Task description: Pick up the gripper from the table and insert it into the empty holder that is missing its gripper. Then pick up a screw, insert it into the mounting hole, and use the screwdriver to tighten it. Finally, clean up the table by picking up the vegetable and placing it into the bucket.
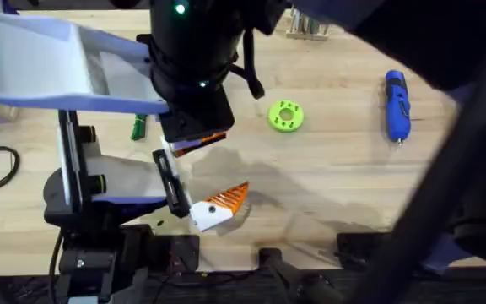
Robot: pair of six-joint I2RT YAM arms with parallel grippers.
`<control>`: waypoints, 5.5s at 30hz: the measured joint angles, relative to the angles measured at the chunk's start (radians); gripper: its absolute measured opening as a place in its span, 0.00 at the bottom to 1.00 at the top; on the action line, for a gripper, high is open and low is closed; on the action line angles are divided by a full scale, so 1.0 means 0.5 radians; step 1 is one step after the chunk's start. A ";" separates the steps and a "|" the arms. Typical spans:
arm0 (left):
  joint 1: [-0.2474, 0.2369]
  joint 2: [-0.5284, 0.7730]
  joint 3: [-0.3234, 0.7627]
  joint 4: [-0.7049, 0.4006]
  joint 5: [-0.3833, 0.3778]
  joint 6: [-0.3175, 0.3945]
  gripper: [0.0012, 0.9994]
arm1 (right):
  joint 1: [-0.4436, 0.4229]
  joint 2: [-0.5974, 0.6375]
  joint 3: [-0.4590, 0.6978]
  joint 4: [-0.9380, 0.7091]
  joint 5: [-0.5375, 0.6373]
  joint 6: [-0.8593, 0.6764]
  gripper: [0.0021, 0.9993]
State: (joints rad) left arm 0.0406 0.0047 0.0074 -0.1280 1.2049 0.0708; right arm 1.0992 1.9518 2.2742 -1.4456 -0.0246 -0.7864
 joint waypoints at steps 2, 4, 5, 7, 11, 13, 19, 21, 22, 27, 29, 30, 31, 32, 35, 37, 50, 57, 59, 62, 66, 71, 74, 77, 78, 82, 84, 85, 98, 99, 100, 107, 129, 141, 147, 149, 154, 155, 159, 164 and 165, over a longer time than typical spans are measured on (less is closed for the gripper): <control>0.000 -0.001 0.000 0.000 0.000 -0.001 0.99 | 0.000 0.002 0.000 0.001 0.000 0.000 0.00; 0.000 -0.001 0.000 0.000 0.000 0.000 0.99 | 0.000 0.008 0.000 0.001 0.000 0.000 0.00; 0.000 -0.001 0.000 0.000 0.000 -0.001 0.99 | 0.000 0.016 0.000 0.001 -0.001 -0.001 0.00; 0.000 -0.001 0.000 0.000 0.000 -0.001 0.99 | 0.000 0.035 0.000 0.002 -0.002 0.000 0.00; 0.000 -0.001 0.000 0.000 0.000 0.000 0.99 | -0.002 0.068 -0.001 0.002 -0.005 0.000 0.00; 0.000 -0.001 0.000 0.000 0.000 -0.001 0.99 | -0.005 0.073 -0.002 0.002 -0.006 0.000 0.00; 0.000 0.000 0.000 0.000 0.000 -0.001 0.99 | -0.012 0.075 -0.002 -0.005 -0.005 0.000 0.00; 0.000 -0.001 0.000 0.000 0.000 -0.001 0.99 | -0.015 0.075 -0.002 -0.011 -0.005 0.000 0.00; 0.000 -0.001 0.000 0.000 0.000 -0.001 0.99 | -0.018 0.075 -0.002 -0.011 -0.005 0.000 0.00; 0.000 -0.001 0.000 0.000 0.000 0.000 0.99 | -0.024 0.075 -0.002 -0.017 -0.005 0.000 0.00; 0.000 -0.001 0.000 0.000 0.000 0.000 0.99 | -0.024 0.075 -0.002 -0.018 -0.005 0.000 0.00; 0.000 0.000 0.000 0.000 0.000 0.000 0.99 | -0.024 0.075 -0.002 -0.018 -0.005 0.000 0.00; 0.000 0.000 0.000 0.000 0.001 0.000 0.99 | -0.024 0.075 -0.002 -0.018 -0.005 0.000 0.00; 0.000 -0.001 0.000 0.000 0.000 0.000 0.99 | -0.024 0.075 -0.002 -0.018 -0.005 0.000 0.00; 0.000 -0.001 0.000 0.000 0.000 -0.001 0.99 | -0.024 0.075 -0.002 -0.018 -0.005 0.000 0.00; 0.000 -0.001 0.000 0.000 0.000 0.000 0.99 | -0.026 0.075 -0.002 -0.018 -0.005 0.000 0.00; 0.000 0.000 0.000 0.000 0.000 0.000 0.99 | -0.036 0.076 -0.002 -0.018 -0.005 0.000 0.00; 0.000 0.000 0.000 0.000 0.000 -0.001 0.99 | -0.036 0.080 -0.002 -0.018 -0.005 0.000 0.00; 0.000 0.000 0.000 0.000 0.000 -0.001 0.99 | -0.036 0.082 -0.002 -0.018 -0.005 0.000 0.00; 0.000 -0.001 0.000 0.000 0.000 0.000 0.99 | -0.036 0.084 -0.002 -0.018 -0.005 0.000 0.00; 0.000 -0.001 0.000 0.000 0.000 -0.001 0.99 | -0.036 0.090 -0.003 -0.018 -0.005 0.000 0.00; 0.000 -0.001 0.000 0.000 0.000 -0.001 0.99 | -0.036 0.093 -0.003 -0.018 -0.005 -0.001 0.00; 0.000 0.000 0.000 -0.001 0.000 0.000 0.99 | -0.036 0.093 -0.003 -0.018 -0.005 -0.001 0.00; 0.000 -0.001 0.000 0.000 0.000 0.000 0.99 | -0.036 0.093 -0.003 -0.018 -0.005 0.000 0.00; 0.000 -0.001 0.000 0.000 0.000 0.000 0.99 | -0.036 0.093 -0.003 -0.018 -0.005 -0.001 0.00; 0.000 -0.001 0.000 0.000 0.000 0.000 0.99 | -0.041 0.094 -0.003 -0.014 -0.005 -0.001 0.00; 0.000 0.000 0.000 0.000 0.000 0.000 0.99 | -0.045 0.097 -0.003 -0.012 -0.005 -0.001 0.00; 0.000 -0.001 0.000 -0.001 0.000 0.000 0.99 | -0.045 0.098 -0.003 -0.013 -0.005 -0.001 0.00; 0.000 -0.001 0.000 0.000 0.000 0.000 0.99 | -0.049 0.127 -0.003 -0.012 -0.006 0.000 0.00; 0.000 -0.001 0.000 -0.001 0.000 -0.001 0.99 | -0.049 0.127 -0.003 -0.012 -0.006 -0.001 0.00; 0.000 -0.001 0.000 0.000 0.000 0.000 0.99 | -0.049 0.127 -0.003 -0.012 -0.006 -0.001 0.00; 0.000 -0.001 0.000 0.000 0.000 0.000 0.99 | -0.049 0.127 -0.014 -0.007 -0.007 -0.001 0.00; 0.000 0.002 0.000 -0.002 0.000 -0.038 0.99 | -0.053 0.127 -0.071 0.072 -0.043 0.000 0.00; 0.000 0.002 0.000 -0.002 0.000 -0.039 0.99 | -0.069 0.127 -0.071 0.072 -0.044 0.000 0.00; 0.000 0.002 0.000 -0.002 0.000 -0.039 0.99 | -0.071 0.127 -0.071 0.072 -0.044 0.001 0.00; 0.000 0.002 0.000 -0.002 0.000 -0.038 0.99 | -0.071 0.123 -0.071 0.070 -0.043 0.001 0.00; 0.000 0.002 0.000 -0.002 0.001 -0.037 0.99 | -0.071 0.119 -0.074 0.064 -0.043 0.001 0.00; 0.000 0.001 0.000 -0.002 0.001 -0.037 0.99 | -0.071 0.118 -0.074 0.064 -0.043 0.001 0.00; 0.000 0.002 0.000 -0.002 0.001 -0.037 0.99 | -0.071 0.118 -0.074 0.063 -0.043 0.002 0.00; 0.000 0.002 0.000 -0.002 0.002 -0.037 0.99 | -0.071 0.115 -0.075 0.056 -0.043 0.002 0.00; 0.000 0.002 0.000 -0.002 0.002 -0.036 0.99 | -0.071 0.112 -0.076 0.055 -0.043 0.002 0.00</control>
State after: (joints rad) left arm 0.0406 0.0055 0.0074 -0.1287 1.2060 0.0527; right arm 1.0636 2.0078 2.2362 -1.4181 -0.0460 -0.7853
